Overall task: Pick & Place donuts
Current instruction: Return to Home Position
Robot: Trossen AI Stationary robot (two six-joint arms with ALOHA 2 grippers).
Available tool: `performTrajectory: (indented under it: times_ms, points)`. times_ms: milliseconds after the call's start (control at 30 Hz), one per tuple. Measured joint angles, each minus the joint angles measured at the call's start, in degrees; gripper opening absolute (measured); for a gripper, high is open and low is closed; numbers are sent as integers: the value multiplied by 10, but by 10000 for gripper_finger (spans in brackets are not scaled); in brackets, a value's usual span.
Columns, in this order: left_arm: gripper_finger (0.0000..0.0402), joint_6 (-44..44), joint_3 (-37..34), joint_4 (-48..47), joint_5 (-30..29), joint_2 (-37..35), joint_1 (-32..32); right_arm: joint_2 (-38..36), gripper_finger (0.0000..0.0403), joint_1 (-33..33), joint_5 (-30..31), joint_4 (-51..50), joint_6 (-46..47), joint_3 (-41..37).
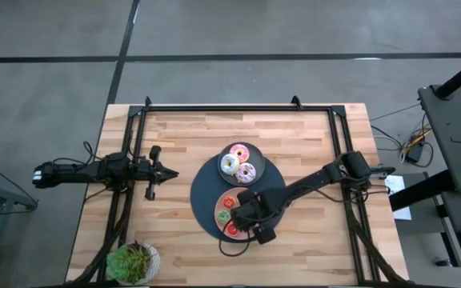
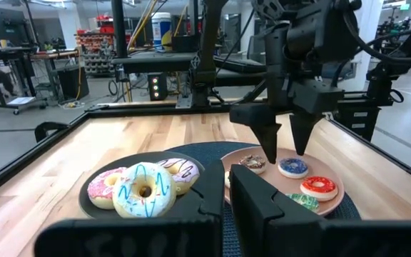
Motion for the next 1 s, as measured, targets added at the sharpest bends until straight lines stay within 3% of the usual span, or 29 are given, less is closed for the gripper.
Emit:
performTrajectory:
  times_ms: [367, 633, 1000]
  points:
    - [0, 0, 0, 0, 0, 0, 0, -20, 256, -6, 1, 1, 25, 0]
    - [0, 0, 0, 0, 0, 0, 0, -64, 168, -34, 0, 18, 42, -22]
    - [0, 0, 0, 0, 0, 0, 0, -171, 28, -92, 0, 108, 73, -156]
